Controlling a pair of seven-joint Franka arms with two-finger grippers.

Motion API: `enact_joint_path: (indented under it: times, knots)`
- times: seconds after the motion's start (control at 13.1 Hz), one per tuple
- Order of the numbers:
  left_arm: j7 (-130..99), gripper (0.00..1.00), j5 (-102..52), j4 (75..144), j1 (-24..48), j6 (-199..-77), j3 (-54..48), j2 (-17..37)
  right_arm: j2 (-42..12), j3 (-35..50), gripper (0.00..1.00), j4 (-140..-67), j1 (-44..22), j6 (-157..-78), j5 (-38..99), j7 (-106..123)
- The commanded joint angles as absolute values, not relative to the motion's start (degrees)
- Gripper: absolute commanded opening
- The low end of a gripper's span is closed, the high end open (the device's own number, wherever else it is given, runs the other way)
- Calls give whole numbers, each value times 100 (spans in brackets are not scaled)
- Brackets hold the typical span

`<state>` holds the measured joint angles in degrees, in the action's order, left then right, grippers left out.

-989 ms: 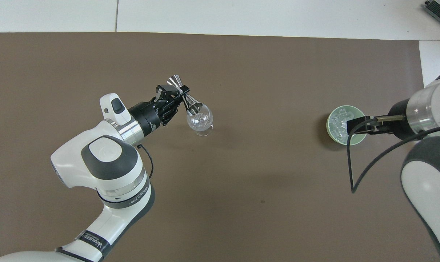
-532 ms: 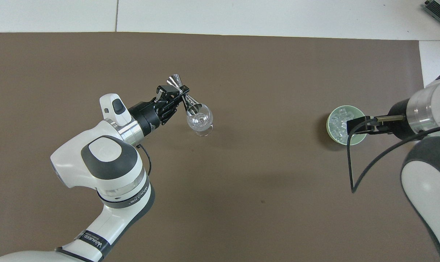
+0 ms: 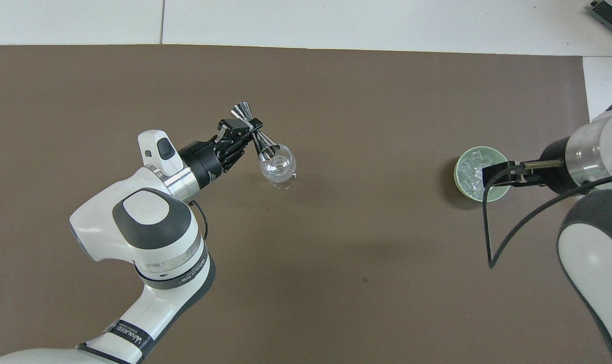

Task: Pour wine and add ice with both arms
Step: 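Tilt the jigger with the left gripper to pour into the glass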

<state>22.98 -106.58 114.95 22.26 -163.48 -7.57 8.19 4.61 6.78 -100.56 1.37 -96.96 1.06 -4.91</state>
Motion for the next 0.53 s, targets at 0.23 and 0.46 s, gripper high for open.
enact_joint_path:
  times: [0.23,0.46]
  knots:
    - [2373,0,-10556,11268,2329,-16567,-703,932,580,703,100,-10178,211,-9677,158,-352]
    - [2373,0,-10451,11224,2329,-16629,-703,984,580,712,100,-10178,211,-9686,158,-352]
